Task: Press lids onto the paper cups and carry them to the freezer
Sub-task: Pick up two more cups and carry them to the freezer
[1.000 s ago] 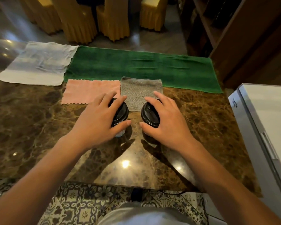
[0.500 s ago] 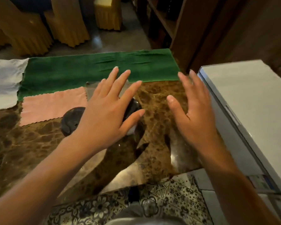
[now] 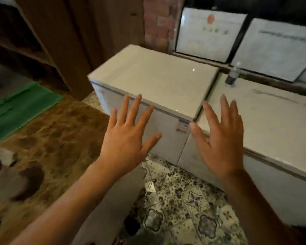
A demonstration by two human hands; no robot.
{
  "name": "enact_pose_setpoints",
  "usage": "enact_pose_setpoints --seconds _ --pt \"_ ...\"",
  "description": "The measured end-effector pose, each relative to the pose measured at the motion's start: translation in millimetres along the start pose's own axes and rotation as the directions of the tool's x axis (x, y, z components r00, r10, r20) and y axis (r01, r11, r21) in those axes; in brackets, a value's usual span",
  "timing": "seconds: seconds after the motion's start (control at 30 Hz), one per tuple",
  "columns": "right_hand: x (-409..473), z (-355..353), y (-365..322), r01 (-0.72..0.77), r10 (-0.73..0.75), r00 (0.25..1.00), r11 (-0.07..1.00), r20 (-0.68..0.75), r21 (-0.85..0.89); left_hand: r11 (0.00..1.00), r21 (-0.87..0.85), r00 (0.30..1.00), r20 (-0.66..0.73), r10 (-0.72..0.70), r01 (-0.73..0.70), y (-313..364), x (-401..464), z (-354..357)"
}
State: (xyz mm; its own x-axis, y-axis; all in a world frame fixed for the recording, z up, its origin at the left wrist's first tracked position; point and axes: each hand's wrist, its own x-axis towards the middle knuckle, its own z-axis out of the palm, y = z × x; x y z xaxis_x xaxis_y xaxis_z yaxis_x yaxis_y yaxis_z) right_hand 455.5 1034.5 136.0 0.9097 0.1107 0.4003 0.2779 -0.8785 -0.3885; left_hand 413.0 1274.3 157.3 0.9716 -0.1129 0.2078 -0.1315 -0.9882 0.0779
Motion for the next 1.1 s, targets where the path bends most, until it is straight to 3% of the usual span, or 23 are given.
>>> enact_pose_setpoints --seconds 0.13,0.23,0.43,0.77,1.0,1.1 --pt "-50.2 -65.2 89.1 -0.192 0.184 0.980 0.975 -0.071 -0.114 0.968 -0.106 0.973 -0.002 0.230 -0.229 113.5 27.6 16.8" --pt "-102.1 -117.4 155.8 -0.268 0.240 0.953 0.952 -0.186 -0.148 0.908 -0.163 0.922 -0.039 0.385 -0.386 205.4 38.1 30.3" --pt "-192.2 -216.7 238.6 -0.556 0.493 0.829 0.778 -0.265 -0.293 0.723 -0.246 0.758 -0.082 0.648 -0.645 379.4 42.7 48.9" --pt "-288.4 -291.6 316.1 -0.885 0.744 0.465 0.402 -0.480 -0.233 0.307 -0.333 0.366 -0.131 0.922 -0.892 606.3 49.7 71.8" --pt "-348.2 -332.8 367.3 -0.982 0.752 0.177 0.088 -0.636 -0.169 -0.029 -0.459 0.054 -0.166 0.985 -0.888 749.8 45.9 104.1" --pt "-371.6 -344.3 383.8 -0.993 0.740 0.068 -0.013 -0.670 -0.114 -0.138 -0.494 -0.045 -0.196 0.980 -0.859 797.6 33.6 108.8"
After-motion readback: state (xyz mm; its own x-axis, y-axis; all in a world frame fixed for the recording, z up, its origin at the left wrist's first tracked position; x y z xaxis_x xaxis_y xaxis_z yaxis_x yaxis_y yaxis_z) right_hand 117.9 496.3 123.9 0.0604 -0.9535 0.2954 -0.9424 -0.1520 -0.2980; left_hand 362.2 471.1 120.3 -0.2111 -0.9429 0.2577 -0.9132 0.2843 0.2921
